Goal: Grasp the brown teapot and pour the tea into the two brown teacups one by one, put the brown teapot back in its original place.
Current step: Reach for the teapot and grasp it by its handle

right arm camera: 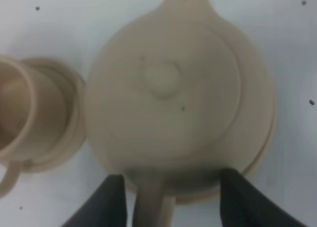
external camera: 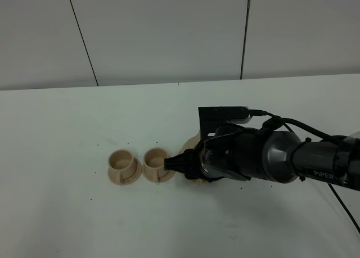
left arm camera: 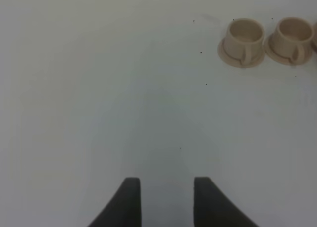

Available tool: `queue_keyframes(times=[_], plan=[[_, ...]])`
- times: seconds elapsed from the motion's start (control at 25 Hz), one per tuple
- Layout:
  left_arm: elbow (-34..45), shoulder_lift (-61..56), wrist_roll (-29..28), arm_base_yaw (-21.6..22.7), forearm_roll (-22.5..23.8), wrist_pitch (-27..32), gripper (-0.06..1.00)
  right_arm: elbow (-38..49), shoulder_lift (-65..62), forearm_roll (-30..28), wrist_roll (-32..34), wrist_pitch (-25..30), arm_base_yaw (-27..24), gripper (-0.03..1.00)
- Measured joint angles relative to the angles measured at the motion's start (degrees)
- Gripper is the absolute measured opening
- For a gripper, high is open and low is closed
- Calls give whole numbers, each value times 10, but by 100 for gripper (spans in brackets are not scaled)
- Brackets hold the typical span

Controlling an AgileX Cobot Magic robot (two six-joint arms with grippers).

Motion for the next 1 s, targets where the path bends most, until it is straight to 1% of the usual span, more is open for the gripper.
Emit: queue_keyframes(times=[0.2,0.44,1.0], plan=[[0,0,0,0,0,0,33,0,1,17,-12,1,0,42],[0,0,0,0,0,0,33,0,1,20,-16,1,-1,41],[0,0,0,0,0,0,33,0,1,20,-16,1,-1,32]])
